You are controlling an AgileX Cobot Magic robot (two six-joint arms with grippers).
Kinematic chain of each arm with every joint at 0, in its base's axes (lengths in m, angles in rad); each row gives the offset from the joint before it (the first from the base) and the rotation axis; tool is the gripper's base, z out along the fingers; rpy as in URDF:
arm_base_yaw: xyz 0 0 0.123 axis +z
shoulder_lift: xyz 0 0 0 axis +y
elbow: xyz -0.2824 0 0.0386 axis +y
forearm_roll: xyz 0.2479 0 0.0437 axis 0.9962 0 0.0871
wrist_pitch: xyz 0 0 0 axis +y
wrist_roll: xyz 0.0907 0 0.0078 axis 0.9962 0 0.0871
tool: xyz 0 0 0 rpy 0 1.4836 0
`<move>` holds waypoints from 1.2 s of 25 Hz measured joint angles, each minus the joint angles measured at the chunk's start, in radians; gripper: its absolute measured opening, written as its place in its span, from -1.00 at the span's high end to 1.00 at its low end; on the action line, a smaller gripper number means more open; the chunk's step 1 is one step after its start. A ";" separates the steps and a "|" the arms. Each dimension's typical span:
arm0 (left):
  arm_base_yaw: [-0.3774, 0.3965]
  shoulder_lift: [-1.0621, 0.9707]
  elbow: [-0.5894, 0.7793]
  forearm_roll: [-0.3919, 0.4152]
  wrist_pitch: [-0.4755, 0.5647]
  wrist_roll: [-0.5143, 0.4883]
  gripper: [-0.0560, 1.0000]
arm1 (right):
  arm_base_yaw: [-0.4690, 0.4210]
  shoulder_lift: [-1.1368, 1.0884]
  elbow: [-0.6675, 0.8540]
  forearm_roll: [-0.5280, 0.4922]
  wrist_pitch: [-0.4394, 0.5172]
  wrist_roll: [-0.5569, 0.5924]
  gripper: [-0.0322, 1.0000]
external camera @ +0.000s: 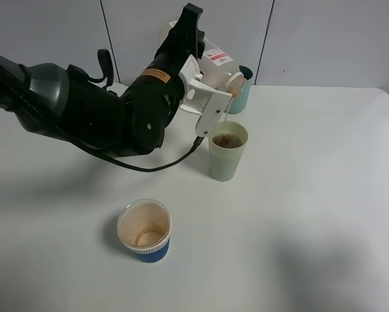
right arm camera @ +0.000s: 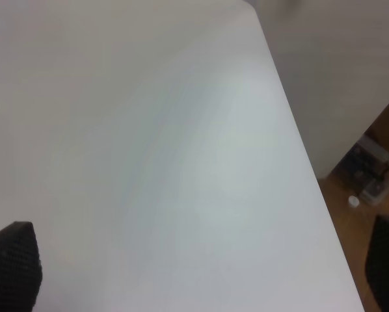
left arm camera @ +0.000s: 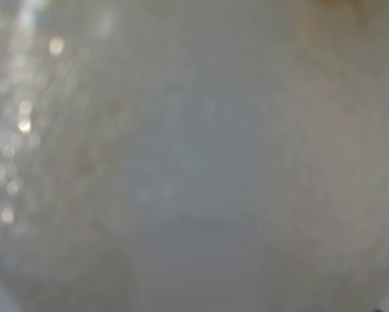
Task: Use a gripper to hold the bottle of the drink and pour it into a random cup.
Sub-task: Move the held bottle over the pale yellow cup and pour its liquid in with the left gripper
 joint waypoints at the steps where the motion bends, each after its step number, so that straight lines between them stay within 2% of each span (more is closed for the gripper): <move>1: 0.000 0.000 0.000 0.005 -0.002 0.000 0.28 | 0.000 0.000 0.000 0.000 0.000 0.000 -0.99; 13: 0.000 0.000 0.000 0.072 -0.008 0.019 0.28 | 0.000 0.000 0.000 0.000 0.000 0.000 -0.99; 21: 0.000 0.000 0.000 0.075 -0.011 0.013 0.28 | 0.000 0.000 0.000 0.000 0.000 0.000 -0.99; 26: 0.000 0.000 0.000 0.008 0.010 -0.060 0.28 | 0.000 0.000 0.000 0.000 0.000 0.000 -0.99; 30: 0.015 0.000 0.000 -0.054 0.084 -0.146 0.28 | 0.000 0.000 0.000 0.000 0.000 0.000 -0.99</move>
